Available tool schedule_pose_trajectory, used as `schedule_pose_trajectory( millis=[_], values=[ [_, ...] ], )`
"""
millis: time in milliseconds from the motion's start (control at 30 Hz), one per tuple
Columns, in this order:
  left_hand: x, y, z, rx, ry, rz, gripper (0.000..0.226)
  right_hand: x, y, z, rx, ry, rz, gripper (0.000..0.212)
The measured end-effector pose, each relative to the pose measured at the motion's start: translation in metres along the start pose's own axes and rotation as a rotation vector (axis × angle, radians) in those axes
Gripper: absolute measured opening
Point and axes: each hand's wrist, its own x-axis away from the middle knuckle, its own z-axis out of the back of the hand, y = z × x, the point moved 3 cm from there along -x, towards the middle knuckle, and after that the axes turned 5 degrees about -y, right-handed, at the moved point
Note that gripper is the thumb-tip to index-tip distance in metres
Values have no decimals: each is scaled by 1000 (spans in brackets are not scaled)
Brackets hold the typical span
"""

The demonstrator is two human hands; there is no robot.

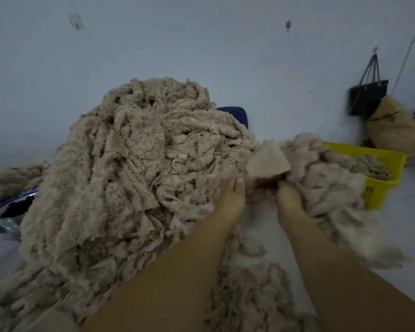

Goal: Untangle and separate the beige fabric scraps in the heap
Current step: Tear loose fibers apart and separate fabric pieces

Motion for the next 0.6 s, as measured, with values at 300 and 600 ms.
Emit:
schedule_pose_trajectory(
  millis=[300, 600],
  values=[
    [-12, -19, 9, -69, 137, 118, 41, 33, 26, -46, 375, -56, 116, 25],
    [8, -18, 6, -188, -156, 9, 36, 38, 34, -45, 480, -99, 218, 20]
  ],
)
